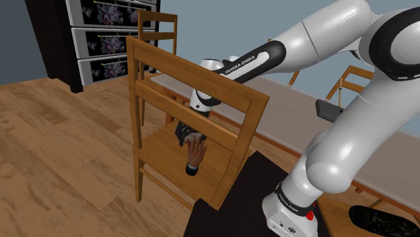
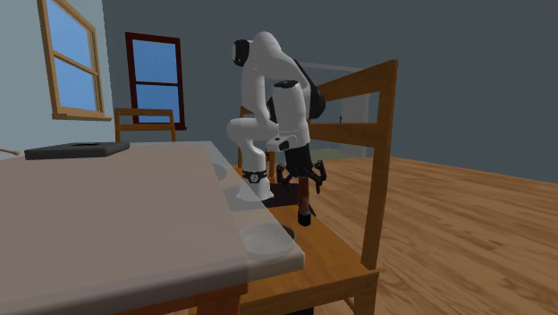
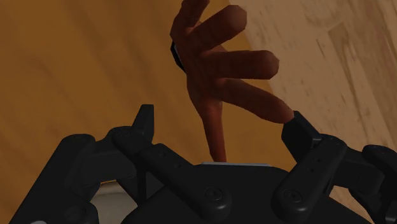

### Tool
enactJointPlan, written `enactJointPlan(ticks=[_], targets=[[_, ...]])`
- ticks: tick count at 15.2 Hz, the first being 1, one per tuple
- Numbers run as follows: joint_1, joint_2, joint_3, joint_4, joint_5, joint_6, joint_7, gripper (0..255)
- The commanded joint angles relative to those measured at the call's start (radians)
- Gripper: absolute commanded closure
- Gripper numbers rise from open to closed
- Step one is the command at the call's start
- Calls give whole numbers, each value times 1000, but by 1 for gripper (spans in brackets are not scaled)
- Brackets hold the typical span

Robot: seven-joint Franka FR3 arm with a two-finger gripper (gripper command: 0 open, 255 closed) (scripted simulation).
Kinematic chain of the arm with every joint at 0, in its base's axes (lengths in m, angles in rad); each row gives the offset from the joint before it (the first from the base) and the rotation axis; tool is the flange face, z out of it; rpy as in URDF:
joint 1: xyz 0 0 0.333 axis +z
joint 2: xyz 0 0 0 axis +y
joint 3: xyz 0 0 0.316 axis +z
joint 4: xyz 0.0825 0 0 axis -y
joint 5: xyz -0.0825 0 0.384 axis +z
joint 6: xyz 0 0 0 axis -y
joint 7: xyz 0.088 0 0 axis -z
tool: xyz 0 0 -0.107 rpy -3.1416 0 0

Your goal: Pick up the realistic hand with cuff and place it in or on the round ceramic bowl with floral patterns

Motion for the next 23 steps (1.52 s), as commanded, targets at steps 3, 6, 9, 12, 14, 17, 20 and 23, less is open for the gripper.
enactJointPlan(ticks=[3,6,9,12,14,17,20,23], targets=[[0,1,0,-2,1,4,-1,0],[0,1,0,-2,1,3,-1,0],[0,1,0,-2,1,3,-1,255],[1,1,1,-2,1,4,0,255],[1,1,1,-2,1,3,0,255],[0,-10,0,1,-1,-11,3,255],[-2,-43,-2,13,-8,-55,13,255],[-3,-74,-5,26,-14,-98,23,255]])
